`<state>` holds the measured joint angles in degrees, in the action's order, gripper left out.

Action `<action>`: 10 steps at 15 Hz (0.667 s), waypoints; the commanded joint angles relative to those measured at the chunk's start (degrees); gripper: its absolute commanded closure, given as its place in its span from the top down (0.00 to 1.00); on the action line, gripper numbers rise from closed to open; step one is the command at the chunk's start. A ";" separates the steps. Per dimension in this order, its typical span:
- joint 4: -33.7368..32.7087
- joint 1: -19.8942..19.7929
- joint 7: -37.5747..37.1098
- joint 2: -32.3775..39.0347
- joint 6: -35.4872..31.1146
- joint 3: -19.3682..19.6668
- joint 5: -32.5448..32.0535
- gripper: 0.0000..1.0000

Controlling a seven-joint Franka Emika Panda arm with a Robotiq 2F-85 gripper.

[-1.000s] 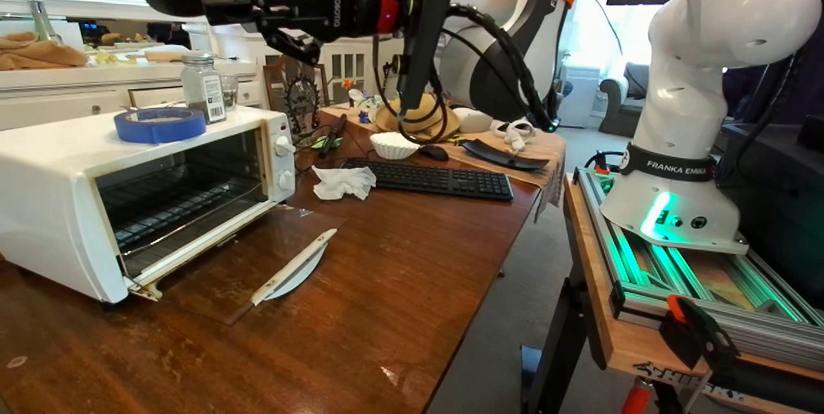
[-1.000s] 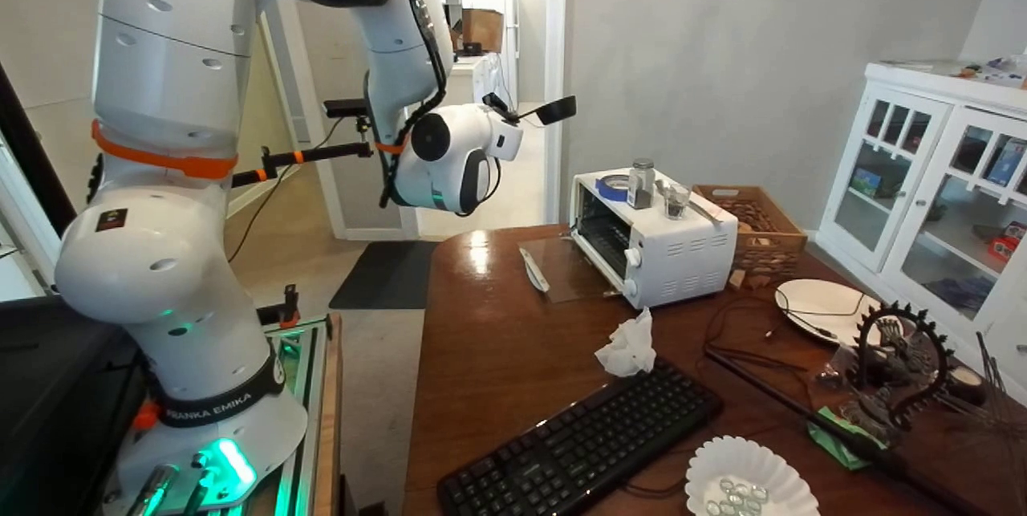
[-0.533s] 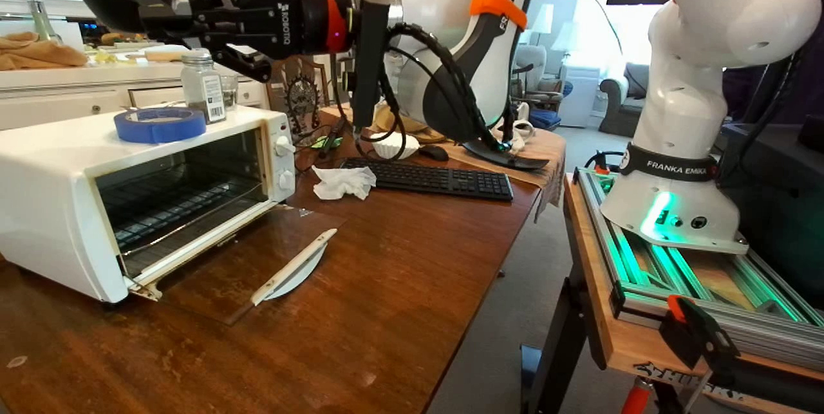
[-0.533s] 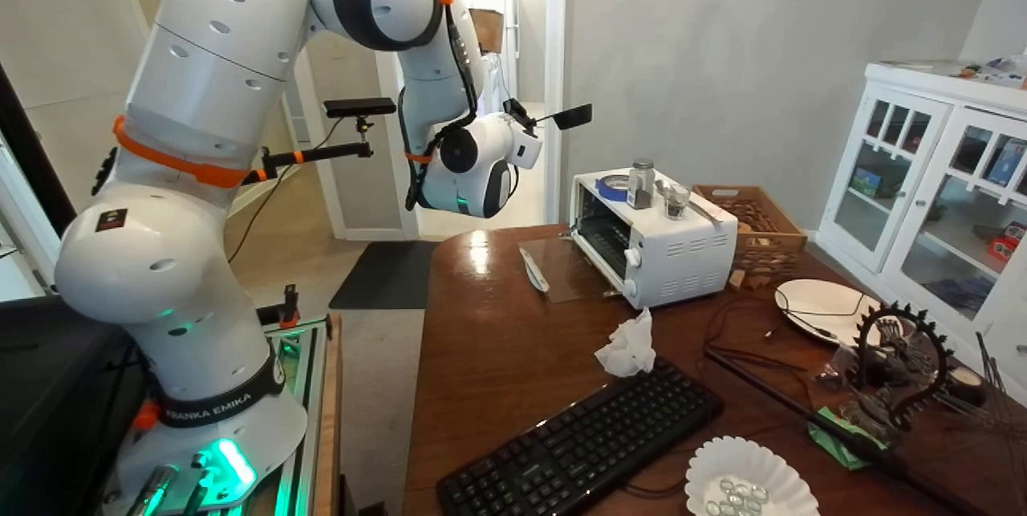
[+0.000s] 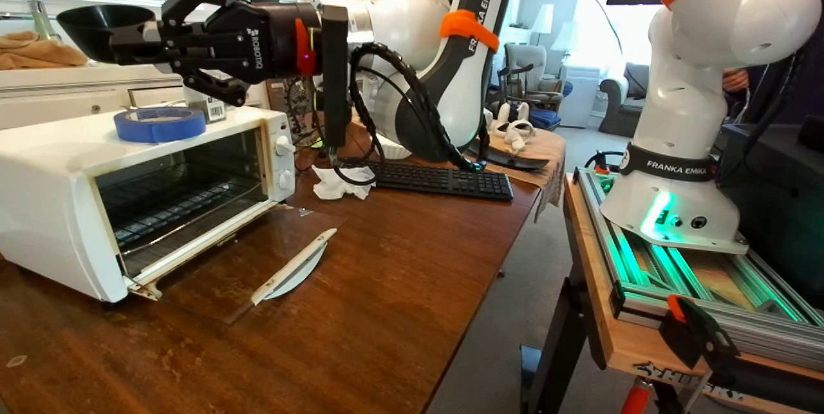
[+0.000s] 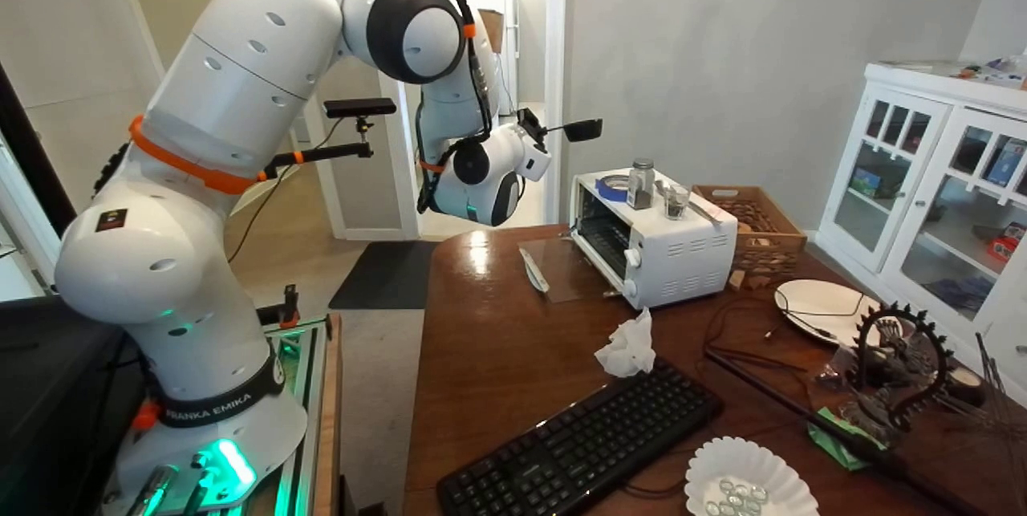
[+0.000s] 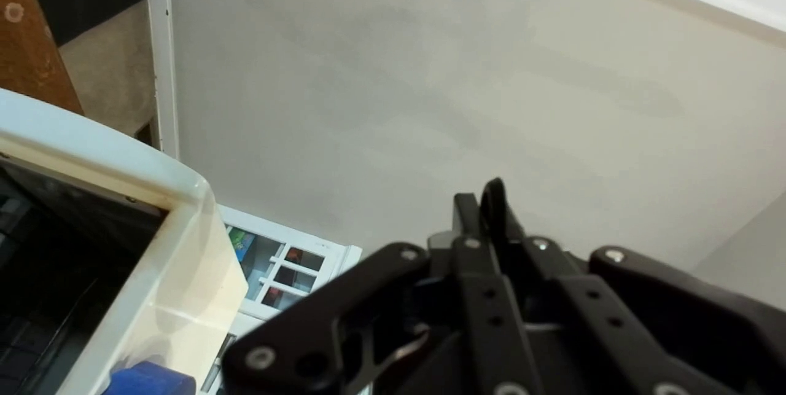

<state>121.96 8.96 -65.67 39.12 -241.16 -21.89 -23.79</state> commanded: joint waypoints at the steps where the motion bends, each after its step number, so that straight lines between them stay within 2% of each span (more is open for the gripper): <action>1: -0.09 -0.40 0.41 0.19 0.11 -0.55 0.11 0.02; 10: -2.52 -3.85 -3.40 4.67 3.92 -0.51 4.22 0.02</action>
<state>121.62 6.41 -66.88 41.50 -239.81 -21.80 -20.37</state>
